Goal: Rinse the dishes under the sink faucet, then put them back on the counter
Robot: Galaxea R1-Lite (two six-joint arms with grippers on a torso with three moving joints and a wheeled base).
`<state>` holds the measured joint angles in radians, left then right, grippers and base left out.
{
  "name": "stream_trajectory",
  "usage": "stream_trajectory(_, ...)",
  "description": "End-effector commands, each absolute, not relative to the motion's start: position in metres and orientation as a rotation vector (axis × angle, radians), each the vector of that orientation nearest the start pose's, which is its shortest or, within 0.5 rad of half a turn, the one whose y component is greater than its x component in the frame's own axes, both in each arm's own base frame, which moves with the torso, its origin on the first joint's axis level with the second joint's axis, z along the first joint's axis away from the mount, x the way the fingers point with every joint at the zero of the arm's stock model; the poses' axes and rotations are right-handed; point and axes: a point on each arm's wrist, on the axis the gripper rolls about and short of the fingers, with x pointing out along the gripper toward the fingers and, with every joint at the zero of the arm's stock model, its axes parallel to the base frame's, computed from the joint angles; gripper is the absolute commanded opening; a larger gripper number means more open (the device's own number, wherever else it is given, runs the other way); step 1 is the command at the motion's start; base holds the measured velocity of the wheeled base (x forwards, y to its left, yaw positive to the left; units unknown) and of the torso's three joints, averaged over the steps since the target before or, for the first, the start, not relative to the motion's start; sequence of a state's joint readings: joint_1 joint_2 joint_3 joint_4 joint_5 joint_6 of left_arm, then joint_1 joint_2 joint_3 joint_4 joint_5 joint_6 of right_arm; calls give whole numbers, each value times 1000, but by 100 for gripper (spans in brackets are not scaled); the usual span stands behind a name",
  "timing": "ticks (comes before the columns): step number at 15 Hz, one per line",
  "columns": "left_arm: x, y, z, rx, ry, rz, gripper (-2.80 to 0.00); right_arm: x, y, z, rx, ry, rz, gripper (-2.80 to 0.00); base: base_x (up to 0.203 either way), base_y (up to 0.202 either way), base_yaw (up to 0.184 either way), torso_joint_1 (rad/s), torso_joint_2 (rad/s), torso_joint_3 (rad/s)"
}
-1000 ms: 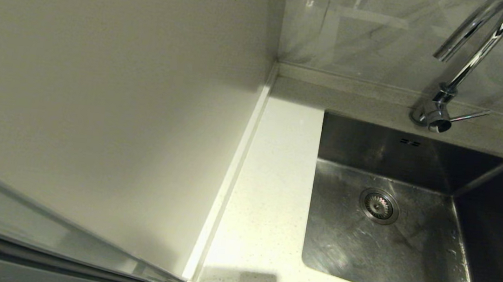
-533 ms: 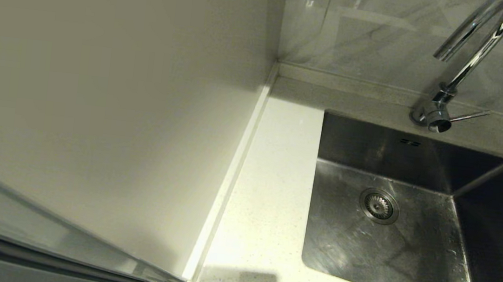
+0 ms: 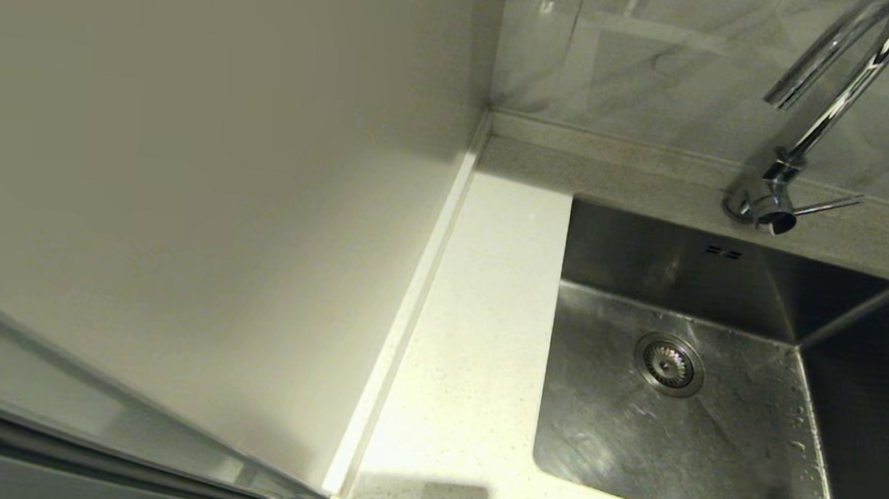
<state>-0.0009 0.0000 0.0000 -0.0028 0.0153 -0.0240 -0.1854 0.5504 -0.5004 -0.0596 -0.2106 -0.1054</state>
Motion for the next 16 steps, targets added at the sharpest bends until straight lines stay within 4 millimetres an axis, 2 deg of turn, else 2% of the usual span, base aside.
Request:
stream_trajectory(1, -23, 0, 76, -25, -6, 15, -280, -11, -3, 189, -116, -83, -346, -280, 0, 0, 0, 0, 0, 0)
stream_trajectory(2, -23, 0, 76, -25, -6, 14, -280, -12, -4, 171, -124, -68, -343, -280, 0, 0, 0, 0, 0, 0)
stream_trajectory(5, -23, 0, 76, -25, -6, 16, -280, -8, -6, 152, -149, -176, -344, -280, 0, 0, 0, 0, 0, 0)
stream_trajectory(9, -23, 0, 76, -25, -6, 15, -280, -23, -6, 114, -200, -235, -322, -280, 0, 0, 0, 0, 0, 0)
stream_trajectory(11, -23, 0, 76, -25, -6, 15, -280, -26, -5, 96, -201, -170, -271, -280, 0, 0, 0, 0, 0, 0)
stream_trajectory(14, -23, 0, 76, -25, -6, 16, -280, -25, -1, 83, -74, -31, -54, -280, 0, 0, 0, 0, 0, 0)
stream_trajectory(16, -23, 0, 76, -25, -6, 17, -280, -24, 0, 76, -32, 18, -3, -280, 0, 0, 0, 0, 0, 0)
